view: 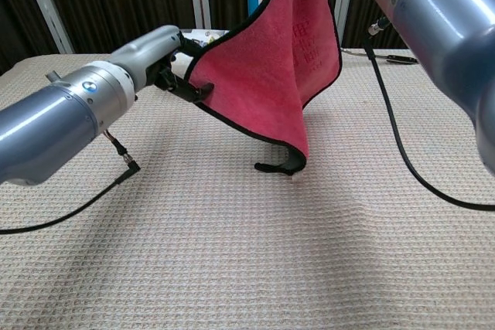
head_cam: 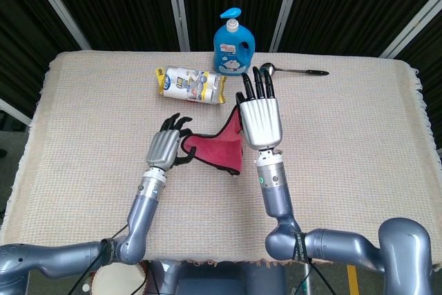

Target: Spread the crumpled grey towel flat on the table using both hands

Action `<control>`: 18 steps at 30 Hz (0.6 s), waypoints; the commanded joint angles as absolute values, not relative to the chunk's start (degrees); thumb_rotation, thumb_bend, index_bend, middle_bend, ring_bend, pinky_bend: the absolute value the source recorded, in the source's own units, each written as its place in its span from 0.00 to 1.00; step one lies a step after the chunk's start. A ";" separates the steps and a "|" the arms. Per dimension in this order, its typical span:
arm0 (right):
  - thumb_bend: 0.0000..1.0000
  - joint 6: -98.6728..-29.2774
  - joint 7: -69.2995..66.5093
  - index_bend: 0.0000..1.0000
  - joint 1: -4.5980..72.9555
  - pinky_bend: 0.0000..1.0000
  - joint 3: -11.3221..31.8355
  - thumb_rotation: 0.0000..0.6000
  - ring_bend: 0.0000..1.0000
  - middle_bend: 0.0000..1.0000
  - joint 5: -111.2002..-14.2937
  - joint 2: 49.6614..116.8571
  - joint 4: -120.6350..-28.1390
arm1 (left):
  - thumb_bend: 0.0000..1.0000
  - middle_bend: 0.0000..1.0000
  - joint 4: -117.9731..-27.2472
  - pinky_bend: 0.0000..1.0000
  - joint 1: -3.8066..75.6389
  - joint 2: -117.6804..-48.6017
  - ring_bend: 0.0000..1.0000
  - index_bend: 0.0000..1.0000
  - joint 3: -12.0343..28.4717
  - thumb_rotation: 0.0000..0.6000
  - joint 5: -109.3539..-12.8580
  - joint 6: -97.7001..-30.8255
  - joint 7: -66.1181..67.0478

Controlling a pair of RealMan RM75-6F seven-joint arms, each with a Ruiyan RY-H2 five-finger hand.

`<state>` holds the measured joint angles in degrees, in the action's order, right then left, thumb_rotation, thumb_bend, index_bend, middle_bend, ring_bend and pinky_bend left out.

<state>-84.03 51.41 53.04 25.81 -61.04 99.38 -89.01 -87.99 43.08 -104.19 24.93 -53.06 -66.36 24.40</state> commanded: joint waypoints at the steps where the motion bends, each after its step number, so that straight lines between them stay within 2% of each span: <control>1: 0.64 -84.18 51.25 0.67 52.54 0.12 25.59 1.00 0.09 0.22 -60.98 98.87 -89.75 | 0.58 0.15 -89.21 0.07 43.20 -102.19 0.00 0.62 25.88 1.00 -53.33 -66.66 24.82; 18: 0.64 -84.45 50.21 0.67 49.76 0.13 24.79 1.00 0.09 0.23 -60.75 95.12 -95.90 | 0.58 0.15 -92.20 0.07 46.29 -93.81 0.00 0.62 28.14 1.00 -55.27 -67.24 29.80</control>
<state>-84.42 50.30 49.91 24.71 -60.89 95.29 -95.76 -92.42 45.93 -94.26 27.92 -55.29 -67.26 29.29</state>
